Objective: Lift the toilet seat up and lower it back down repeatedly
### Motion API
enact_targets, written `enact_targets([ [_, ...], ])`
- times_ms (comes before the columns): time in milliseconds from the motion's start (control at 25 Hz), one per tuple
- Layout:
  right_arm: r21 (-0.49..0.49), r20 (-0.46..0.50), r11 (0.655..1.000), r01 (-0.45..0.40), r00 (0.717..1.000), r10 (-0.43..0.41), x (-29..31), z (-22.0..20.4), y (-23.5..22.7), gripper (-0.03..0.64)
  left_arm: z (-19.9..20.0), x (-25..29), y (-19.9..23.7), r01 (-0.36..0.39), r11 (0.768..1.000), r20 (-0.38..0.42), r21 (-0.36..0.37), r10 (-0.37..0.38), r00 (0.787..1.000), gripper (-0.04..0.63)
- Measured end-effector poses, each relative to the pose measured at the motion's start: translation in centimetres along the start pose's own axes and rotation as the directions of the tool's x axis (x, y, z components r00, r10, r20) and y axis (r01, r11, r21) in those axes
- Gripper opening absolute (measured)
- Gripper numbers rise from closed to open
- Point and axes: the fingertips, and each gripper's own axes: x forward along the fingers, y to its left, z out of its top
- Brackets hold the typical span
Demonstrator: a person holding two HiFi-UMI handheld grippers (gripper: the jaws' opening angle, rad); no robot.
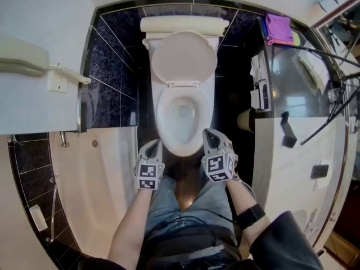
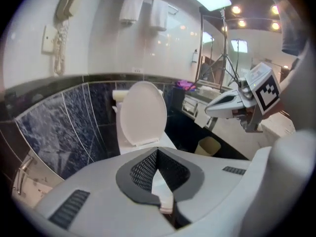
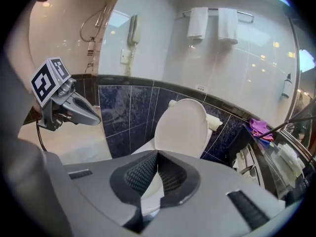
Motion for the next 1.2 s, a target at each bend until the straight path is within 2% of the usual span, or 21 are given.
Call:
enact_targets([
  [120, 0.044, 0.038, 0.999, 0.02, 0.999, -0.022, -2.9, 3.4, -1.2, 0.018, 5.1, -3.6, 1.7, -0.06, 0.998, 0.088, -0.003, 0.06, 0.994, 0.0],
  [280, 0.111, 0.084, 0.993, 0.034, 0.996, -0.044, -6.9, 6.7, -2.9, 0.018, 9.8, -8.0, 2.9, -0.102, 0.995, 0.154, -0.004, 0.101, 0.983, 0.0],
  [400, 0.132, 0.109, 0.989, 0.062, 0.991, -0.076, -9.3, 7.9, -5.0, 0.018, 13.1, -10.6, 3.6, -0.124, 0.992, 0.212, -0.013, 0.124, 0.969, 0.0],
  [600, 0.207, 0.133, 0.973, 0.1, 0.983, -0.13, -12.3, 8.5, -7.9, 0.018, 16.5, -13.7, 4.4, -0.148, 0.988, 0.276, -0.048, 0.156, 0.948, 0.0],
  [800, 0.214, 0.142, 0.969, 0.126, 0.977, -0.158, -13.8, 8.8, -8.9, 0.018, 17.9, -15.1, 4.3, -0.143, 0.988, 0.311, -0.057, 0.153, 0.938, 0.0],
  [1200, 0.216, 0.133, 0.968, 0.13, 0.978, -0.161, -13.7, 8.6, -8.7, 0.018, 17.9, -14.6, 3.4, -0.133, 0.991, 0.308, -0.027, 0.135, 0.942, 0.0],
])
